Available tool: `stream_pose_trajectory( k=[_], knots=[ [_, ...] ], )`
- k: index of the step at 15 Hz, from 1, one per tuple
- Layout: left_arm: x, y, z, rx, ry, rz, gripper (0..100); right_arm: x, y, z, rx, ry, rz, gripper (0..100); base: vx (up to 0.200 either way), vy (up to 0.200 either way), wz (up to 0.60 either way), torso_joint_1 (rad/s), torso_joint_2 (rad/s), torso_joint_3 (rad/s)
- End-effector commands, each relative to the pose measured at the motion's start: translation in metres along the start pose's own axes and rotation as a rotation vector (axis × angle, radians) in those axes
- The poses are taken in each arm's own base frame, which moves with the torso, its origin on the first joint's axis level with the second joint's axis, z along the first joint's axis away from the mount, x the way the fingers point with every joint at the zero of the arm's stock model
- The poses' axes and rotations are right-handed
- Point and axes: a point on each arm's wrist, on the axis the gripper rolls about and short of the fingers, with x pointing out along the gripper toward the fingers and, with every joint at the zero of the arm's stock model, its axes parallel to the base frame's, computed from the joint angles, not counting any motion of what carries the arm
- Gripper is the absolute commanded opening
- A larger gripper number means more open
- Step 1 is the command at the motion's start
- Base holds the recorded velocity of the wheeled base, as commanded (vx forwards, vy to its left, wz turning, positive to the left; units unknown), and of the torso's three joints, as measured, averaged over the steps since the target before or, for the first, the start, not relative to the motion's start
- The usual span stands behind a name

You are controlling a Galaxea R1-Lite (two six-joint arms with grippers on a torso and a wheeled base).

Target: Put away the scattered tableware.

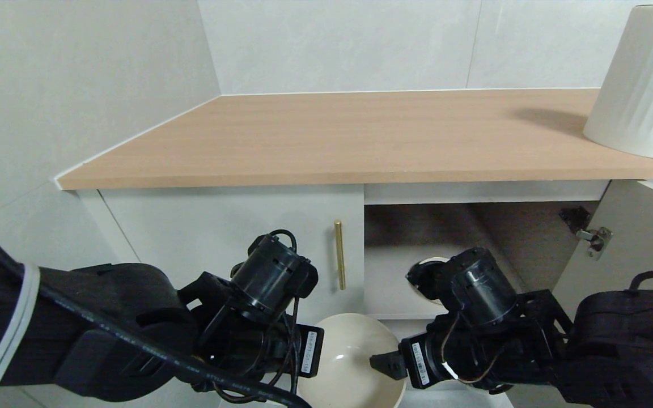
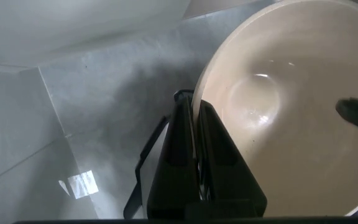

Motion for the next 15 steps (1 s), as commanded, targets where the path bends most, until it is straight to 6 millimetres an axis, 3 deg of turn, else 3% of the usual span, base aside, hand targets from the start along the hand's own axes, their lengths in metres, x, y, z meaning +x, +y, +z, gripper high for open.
stream_pose_trajectory(
  k=[1, 2, 3, 15],
  knots=[
    [0.0006, 0.0000, -0.0005, 0.002, 0.002, 0.001, 0, 0.0043, -0.0007, -0.0006, 0.004, 0.008, -0.005, 100, 0.000, 0.000, 0.00, 0.000, 0.00, 0.000],
    [0.0011, -0.0001, -0.0006, 0.003, 0.004, 0.002, 0, 0.0034, -0.0003, 0.0004, 0.004, 0.000, -0.001, 100, 0.000, 0.000, 0.00, 0.000, 0.00, 0.000],
    [0.0011, -0.0001, -0.0006, 0.003, 0.004, 0.002, 0, 0.0039, -0.0002, 0.0006, 0.004, -0.006, 0.001, 0, 0.000, 0.000, 0.00, 0.000, 0.00, 0.000],
    [-0.0005, -0.0001, 0.0001, -0.001, -0.003, 0.002, 0, 0.0052, -0.0014, -0.0021, 0.001, 0.004, -0.003, 0, 0.000, 0.000, 0.00, 0.000, 0.00, 0.000]
  ],
)
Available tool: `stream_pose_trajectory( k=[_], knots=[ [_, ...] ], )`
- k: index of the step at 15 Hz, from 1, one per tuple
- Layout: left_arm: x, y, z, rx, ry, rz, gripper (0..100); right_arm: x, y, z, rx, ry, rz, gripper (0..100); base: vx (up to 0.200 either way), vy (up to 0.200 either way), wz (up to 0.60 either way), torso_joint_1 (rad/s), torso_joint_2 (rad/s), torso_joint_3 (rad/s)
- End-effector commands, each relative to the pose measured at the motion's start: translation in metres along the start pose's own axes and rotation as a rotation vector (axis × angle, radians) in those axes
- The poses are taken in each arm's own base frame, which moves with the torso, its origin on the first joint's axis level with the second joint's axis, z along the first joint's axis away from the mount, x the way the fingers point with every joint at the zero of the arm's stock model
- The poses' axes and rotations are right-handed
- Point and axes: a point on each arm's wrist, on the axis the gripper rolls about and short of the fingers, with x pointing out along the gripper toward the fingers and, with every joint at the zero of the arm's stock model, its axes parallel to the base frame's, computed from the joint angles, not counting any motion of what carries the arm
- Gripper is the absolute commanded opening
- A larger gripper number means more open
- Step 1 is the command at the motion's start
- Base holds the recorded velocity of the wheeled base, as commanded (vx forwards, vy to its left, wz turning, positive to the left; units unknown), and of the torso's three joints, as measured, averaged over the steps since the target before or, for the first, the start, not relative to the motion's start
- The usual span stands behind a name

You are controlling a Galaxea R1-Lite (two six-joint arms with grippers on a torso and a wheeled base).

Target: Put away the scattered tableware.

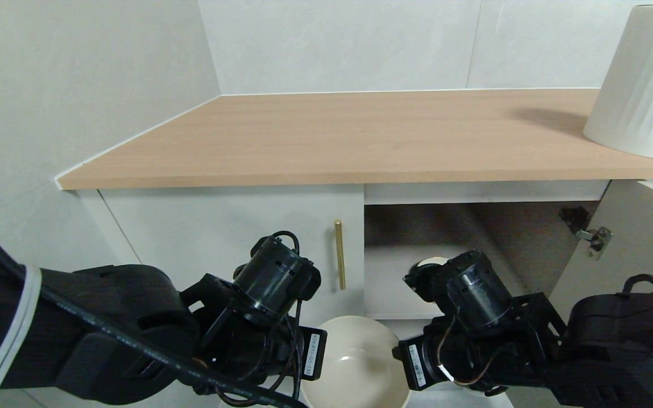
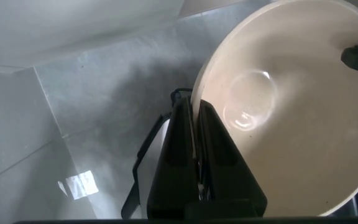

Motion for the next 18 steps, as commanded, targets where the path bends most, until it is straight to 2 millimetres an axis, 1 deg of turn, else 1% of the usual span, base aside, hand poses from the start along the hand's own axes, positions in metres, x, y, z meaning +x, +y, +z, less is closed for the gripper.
stream_pose_trajectory(
  k=[1, 2, 3, 8, 11, 12, 13, 15, 18],
  knots=[
    [-0.001, 0.000, 0.000, -0.001, -0.003, 0.000, 0, 0.002, 0.000, -0.001, 0.000, 0.006, -0.002, 0, 0.000, 0.000, 0.00, 0.000, 0.00, 0.000],
    [-0.001, 0.000, 0.000, 0.001, -0.001, 0.002, 0, 0.002, 0.000, -0.001, 0.000, 0.006, -0.002, 0, 0.000, 0.000, 0.00, 0.000, 0.00, 0.000],
    [0.000, 0.001, -0.001, 0.001, 0.001, 0.003, 100, 0.002, 0.000, -0.001, -0.001, 0.009, -0.004, 0, 0.000, 0.000, 0.00, 0.000, 0.00, 0.000],
    [0.002, 0.000, -0.001, 0.001, 0.007, 0.006, 100, 0.002, -0.001, -0.003, -0.007, 0.019, -0.011, 0, 0.000, 0.000, 0.00, 0.000, 0.00, 0.000],
    [0.003, 0.000, -0.001, 0.001, 0.010, 0.008, 100, 0.010, -0.005, -0.009, -0.026, 0.034, -0.069, 0, 0.000, 0.000, 0.00, 0.000, 0.00, 0.000],
    [0.003, 0.000, -0.001, 0.001, 0.010, 0.008, 100, 0.015, -0.010, -0.011, -0.030, 0.059, -0.109, 0, 0.000, 0.000, 0.00, 0.000, 0.00, 0.000],
    [0.003, 0.000, -0.001, 0.001, 0.010, 0.008, 100, 0.020, -0.020, -0.011, -0.032, 0.096, -0.173, 0, 0.000, 0.000, 0.00, 0.000, 0.00, 0.000],
    [0.002, 0.000, -0.001, 0.001, 0.007, 0.007, 100, 0.026, -0.040, -0.005, 0.002, 0.114, -0.242, 0, 0.000, 0.000, 0.00, 0.000, 0.00, 0.000],
    [0.001, 0.001, -0.001, -0.001, 0.000, 0.018, 100, 0.026, -0.075, 0.021, 0.096, 0.036, -0.337, 0, 0.000, 0.000, 0.00, 0.000, 0.00, 0.000]
  ],
)
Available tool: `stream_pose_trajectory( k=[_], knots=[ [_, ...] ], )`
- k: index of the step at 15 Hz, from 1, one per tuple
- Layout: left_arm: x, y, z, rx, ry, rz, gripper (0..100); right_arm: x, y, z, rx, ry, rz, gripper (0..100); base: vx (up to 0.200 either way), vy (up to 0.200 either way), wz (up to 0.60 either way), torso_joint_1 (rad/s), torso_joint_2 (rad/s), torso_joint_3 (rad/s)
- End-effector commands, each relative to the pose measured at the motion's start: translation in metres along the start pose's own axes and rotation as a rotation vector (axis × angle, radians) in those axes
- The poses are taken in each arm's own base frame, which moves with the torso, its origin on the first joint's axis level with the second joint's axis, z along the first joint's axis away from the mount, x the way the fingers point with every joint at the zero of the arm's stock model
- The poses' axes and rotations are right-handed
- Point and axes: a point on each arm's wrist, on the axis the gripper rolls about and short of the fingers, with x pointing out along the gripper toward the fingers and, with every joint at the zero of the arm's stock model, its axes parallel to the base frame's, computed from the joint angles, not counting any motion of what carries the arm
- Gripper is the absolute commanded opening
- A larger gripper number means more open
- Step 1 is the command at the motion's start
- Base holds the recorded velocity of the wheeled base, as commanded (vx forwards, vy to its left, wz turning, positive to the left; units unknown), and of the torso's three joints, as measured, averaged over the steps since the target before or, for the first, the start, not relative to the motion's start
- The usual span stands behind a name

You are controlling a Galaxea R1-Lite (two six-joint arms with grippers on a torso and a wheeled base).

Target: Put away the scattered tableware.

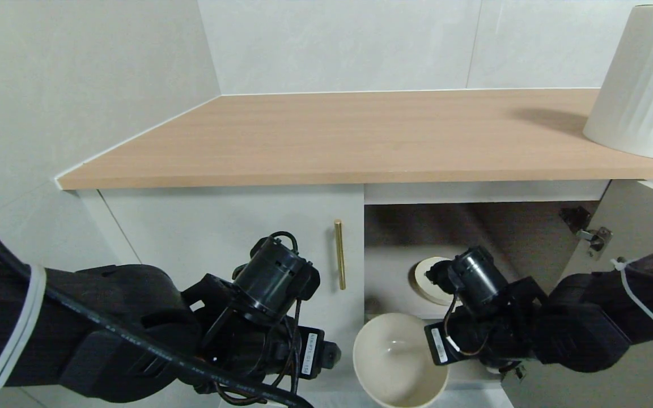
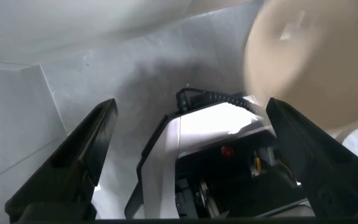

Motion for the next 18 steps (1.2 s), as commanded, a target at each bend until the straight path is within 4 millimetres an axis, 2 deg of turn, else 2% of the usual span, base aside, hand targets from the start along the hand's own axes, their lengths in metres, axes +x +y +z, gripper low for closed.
stream_pose_trajectory(
  k=[1, 2, 6, 11, 16, 18],
  knots=[
    [0.000, 0.000, 0.000, -0.001, -0.003, 0.002, 100, 0.011, -0.023, 0.019, 0.079, -0.043, -0.074, 0, 0.000, 0.000, 0.00, 0.000, 0.00, 0.000],
    [-0.001, 0.000, 0.000, -0.002, -0.004, 0.001, 100, 0.015, -0.035, 0.033, 0.142, -0.083, -0.116, 0, 0.000, 0.000, 0.00, 0.000, 0.00, 0.000],
    [-0.001, 0.000, 0.000, -0.002, -0.004, 0.001, 100, 0.030, -0.046, 0.052, 0.323, -0.176, -0.121, 0, 0.000, 0.000, 0.00, 0.000, 0.00, 0.000],
    [0.000, 0.000, 0.000, -0.001, -0.002, 0.004, 100, 0.051, -0.071, 0.066, 0.432, -0.326, -0.174, 0, 0.000, 0.000, 0.00, 0.000, 0.00, 0.000],
    [0.001, 0.000, 0.000, -0.001, 0.000, 0.003, 100, 0.064, -0.095, 0.073, 0.478, -0.355, -0.242, 0, 0.000, 0.000, 0.00, 0.000, 0.00, 0.000],
    [0.001, 0.000, 0.000, -0.001, 0.001, 0.004, 100, 0.068, -0.097, 0.074, 0.480, -0.355, -0.254, 0, 0.000, 0.000, 0.00, 0.000, 0.00, 0.000]
  ],
)
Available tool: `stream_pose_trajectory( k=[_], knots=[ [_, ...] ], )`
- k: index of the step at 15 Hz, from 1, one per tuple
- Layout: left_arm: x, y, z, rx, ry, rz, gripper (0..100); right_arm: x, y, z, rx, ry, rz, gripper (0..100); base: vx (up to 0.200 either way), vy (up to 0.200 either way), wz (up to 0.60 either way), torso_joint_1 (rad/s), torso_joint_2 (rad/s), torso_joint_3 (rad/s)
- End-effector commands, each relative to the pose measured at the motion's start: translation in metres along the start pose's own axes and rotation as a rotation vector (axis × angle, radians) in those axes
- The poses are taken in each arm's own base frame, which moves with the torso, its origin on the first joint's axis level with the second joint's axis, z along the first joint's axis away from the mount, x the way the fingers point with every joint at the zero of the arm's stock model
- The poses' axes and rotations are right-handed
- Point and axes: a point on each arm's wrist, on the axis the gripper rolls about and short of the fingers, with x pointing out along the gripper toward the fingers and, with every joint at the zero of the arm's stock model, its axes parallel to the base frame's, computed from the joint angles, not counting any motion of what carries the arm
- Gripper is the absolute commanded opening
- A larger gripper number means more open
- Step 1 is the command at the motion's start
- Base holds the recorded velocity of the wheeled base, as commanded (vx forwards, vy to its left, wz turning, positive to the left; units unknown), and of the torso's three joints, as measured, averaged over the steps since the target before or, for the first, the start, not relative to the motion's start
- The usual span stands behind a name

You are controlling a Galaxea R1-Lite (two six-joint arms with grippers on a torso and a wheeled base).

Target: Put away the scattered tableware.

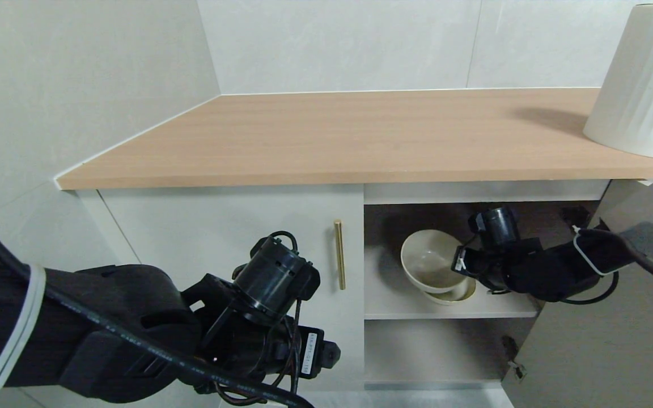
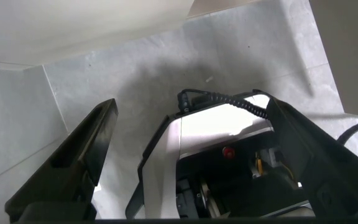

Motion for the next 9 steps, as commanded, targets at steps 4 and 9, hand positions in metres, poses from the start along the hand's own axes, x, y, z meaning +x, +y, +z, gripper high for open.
stream_pose_trajectory(
  k=[4, 9],
  knots=[
    [0.001, 0.000, -0.001, 0.000, 0.002, 0.002, 100, 0.019, -0.010, -0.002, 0.008, -0.001, -0.056, 0, 0.000, 0.000, 0.00, 0.000, 0.00, 0.000],
    [0.001, 0.000, -0.001, -0.001, 0.002, 0.002, 100, 0.027, -0.016, -0.003, 0.011, 0.002, -0.081, 0, 0.000, 0.000, 0.00, 0.000, 0.00, 0.000]
  ],
)
